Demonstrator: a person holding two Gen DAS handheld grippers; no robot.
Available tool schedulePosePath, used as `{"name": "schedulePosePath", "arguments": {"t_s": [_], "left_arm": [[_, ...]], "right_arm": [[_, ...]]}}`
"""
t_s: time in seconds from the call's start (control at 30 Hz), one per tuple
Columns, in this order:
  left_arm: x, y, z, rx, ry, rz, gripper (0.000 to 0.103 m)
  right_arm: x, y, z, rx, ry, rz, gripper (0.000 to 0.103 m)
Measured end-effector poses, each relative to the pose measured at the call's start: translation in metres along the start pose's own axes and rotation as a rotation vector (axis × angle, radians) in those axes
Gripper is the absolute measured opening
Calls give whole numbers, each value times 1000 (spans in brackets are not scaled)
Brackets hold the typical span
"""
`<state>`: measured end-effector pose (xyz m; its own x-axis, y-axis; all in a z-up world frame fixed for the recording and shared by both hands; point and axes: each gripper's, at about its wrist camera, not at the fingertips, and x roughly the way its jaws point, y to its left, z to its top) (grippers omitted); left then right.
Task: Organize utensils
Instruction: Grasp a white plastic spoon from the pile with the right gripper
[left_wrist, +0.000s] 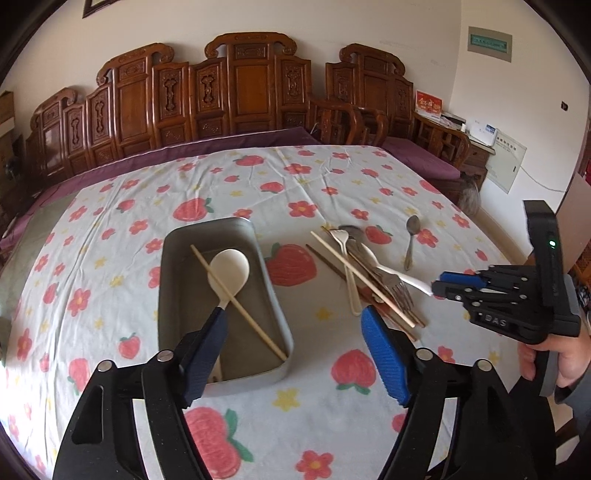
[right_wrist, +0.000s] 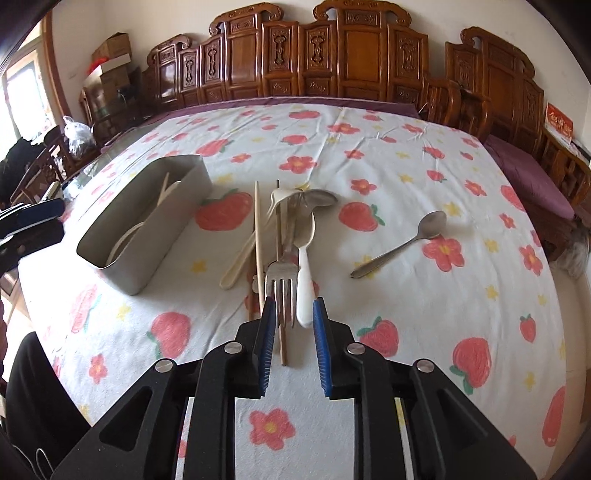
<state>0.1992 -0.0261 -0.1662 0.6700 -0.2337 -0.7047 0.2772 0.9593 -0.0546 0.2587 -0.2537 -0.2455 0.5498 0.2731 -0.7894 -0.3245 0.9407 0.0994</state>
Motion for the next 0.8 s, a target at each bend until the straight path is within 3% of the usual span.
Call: {"name": "schedulePosePath", "arguments": {"t_s": [0.47, 0.8], "left_arm": [[14, -21, -2, 24, 24, -1, 77], [20, -24, -5, 32, 44, 5, 77]], "right_arm": [[59, -13, 45, 40, 105, 31, 22], [94, -22, 52, 50, 201, 39, 22]]}}
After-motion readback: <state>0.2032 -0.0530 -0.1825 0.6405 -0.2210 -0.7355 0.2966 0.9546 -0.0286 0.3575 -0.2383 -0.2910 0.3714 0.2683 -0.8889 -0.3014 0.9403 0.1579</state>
